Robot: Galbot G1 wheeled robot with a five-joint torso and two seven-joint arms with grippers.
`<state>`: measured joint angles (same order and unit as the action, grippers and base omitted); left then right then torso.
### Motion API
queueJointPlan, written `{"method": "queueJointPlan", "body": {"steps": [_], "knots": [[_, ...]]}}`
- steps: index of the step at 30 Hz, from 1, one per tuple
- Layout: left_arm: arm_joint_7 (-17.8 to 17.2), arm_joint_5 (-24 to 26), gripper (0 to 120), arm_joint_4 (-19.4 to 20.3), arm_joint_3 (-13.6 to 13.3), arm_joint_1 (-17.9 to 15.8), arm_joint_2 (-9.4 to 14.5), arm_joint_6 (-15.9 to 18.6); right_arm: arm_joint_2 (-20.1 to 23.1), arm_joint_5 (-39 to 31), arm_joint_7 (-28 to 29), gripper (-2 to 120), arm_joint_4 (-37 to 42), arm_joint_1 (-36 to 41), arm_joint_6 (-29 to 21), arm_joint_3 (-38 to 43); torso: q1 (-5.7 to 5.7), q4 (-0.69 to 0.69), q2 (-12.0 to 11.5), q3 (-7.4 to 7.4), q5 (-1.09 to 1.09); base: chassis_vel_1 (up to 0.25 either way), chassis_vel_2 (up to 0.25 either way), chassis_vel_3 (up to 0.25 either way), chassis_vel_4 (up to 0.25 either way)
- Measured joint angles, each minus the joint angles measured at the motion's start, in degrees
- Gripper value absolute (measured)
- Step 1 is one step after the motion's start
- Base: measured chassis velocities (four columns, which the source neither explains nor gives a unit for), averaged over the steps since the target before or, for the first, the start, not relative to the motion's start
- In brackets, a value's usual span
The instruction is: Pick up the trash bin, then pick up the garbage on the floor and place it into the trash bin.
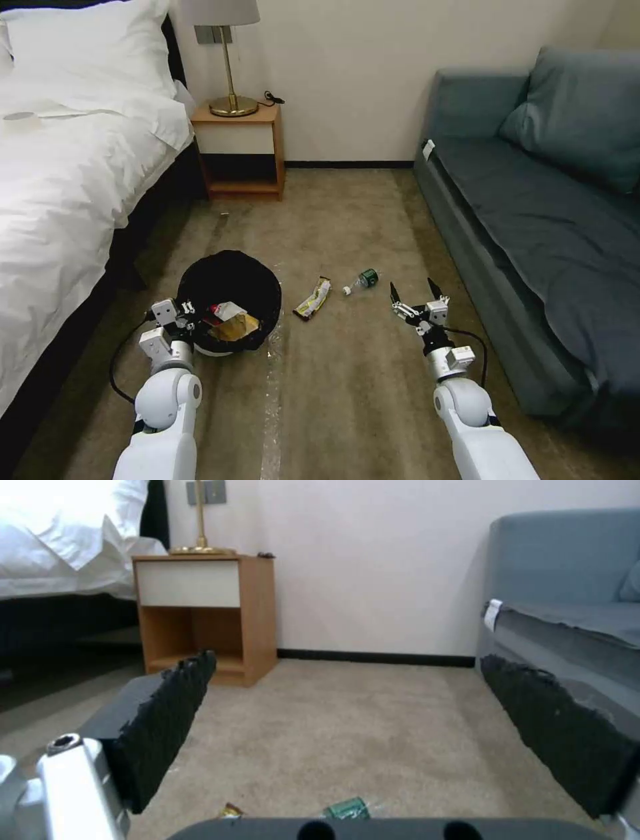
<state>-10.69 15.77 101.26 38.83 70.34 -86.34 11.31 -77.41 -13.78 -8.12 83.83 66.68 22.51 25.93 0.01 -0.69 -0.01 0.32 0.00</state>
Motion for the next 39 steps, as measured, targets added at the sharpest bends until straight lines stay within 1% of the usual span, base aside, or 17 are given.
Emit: {"method": "queueJointPlan", "body": {"steps": [29,39], "knots": [[0.0,0.1,4,0.0,0.0,0.0,0.0,0.0,-0.2,0.1,-0.8,99,-0.5,-0.3,0.1,-0.1,0.00,0.00,0.0,0.00,0.00,-0.105,0.105,0.105,-0.105],[0.0,0.1,4,0.0,-0.4,-0.3,0.0,0.0,-0.2,0.1,-0.9,99,-0.6,-0.6,0.2,-0.2,0.00,0.00,0.0,0.00,0.00,-0.107,0.114,0.116,-0.115]]}}
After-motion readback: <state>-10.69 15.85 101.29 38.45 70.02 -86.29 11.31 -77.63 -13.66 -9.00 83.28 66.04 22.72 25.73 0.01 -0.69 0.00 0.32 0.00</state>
